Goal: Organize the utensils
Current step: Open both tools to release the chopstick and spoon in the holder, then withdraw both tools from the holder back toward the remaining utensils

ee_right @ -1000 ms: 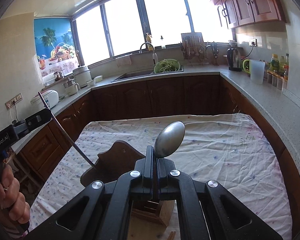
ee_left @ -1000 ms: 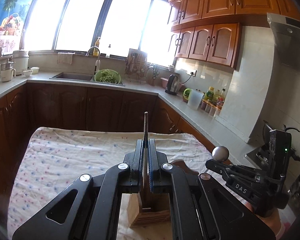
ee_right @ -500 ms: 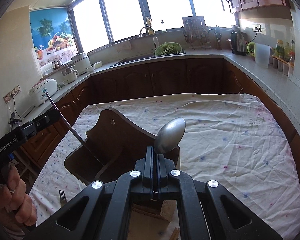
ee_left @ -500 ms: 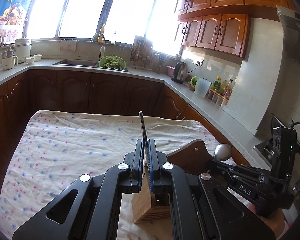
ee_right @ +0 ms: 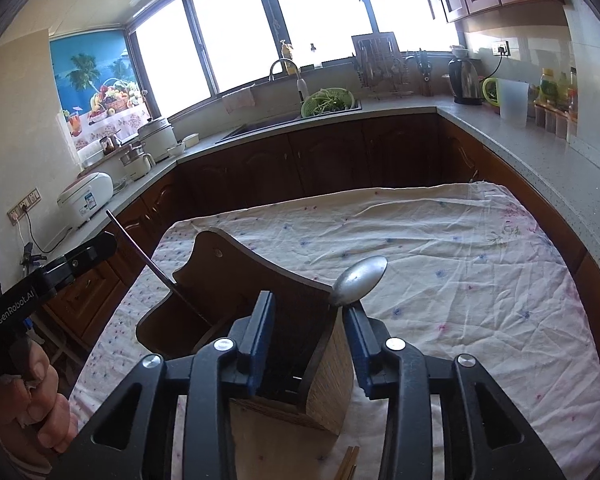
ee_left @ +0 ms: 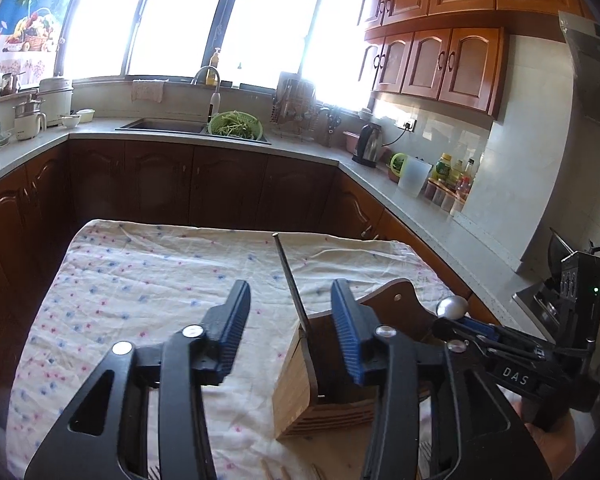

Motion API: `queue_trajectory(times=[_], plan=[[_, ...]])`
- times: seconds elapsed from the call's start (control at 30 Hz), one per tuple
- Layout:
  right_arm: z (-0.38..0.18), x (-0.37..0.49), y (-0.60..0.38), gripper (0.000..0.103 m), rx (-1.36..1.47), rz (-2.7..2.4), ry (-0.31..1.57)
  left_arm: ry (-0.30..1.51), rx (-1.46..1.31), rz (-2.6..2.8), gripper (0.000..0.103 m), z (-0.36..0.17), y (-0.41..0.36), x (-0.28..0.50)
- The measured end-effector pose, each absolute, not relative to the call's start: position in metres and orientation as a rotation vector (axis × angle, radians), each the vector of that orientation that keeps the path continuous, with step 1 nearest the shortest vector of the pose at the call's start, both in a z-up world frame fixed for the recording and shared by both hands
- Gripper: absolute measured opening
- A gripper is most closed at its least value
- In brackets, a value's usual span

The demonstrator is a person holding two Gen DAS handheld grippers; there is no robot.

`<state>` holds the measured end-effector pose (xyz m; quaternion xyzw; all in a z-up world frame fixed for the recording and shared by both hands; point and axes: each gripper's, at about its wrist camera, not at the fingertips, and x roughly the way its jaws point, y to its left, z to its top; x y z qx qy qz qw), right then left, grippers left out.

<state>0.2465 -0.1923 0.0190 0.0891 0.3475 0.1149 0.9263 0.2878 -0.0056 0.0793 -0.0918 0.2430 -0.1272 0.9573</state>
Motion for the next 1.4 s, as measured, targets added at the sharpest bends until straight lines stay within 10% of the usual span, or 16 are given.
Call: queue_trajectory(times=[0.5, 1.4], plan=[[0.024, 0.174, -0.229, 0.099, 0.291, 0.198, 0.644, 0.542, -0.209, -0.165, 0.085, 0.06, 0.03, 0.213], [-0.007, 0.029, -0.234, 0.103, 0.266, 0.151, 0.559, 0.628, -0.18, -0.177, 0.092, -0.003, 0.021, 0.105]])
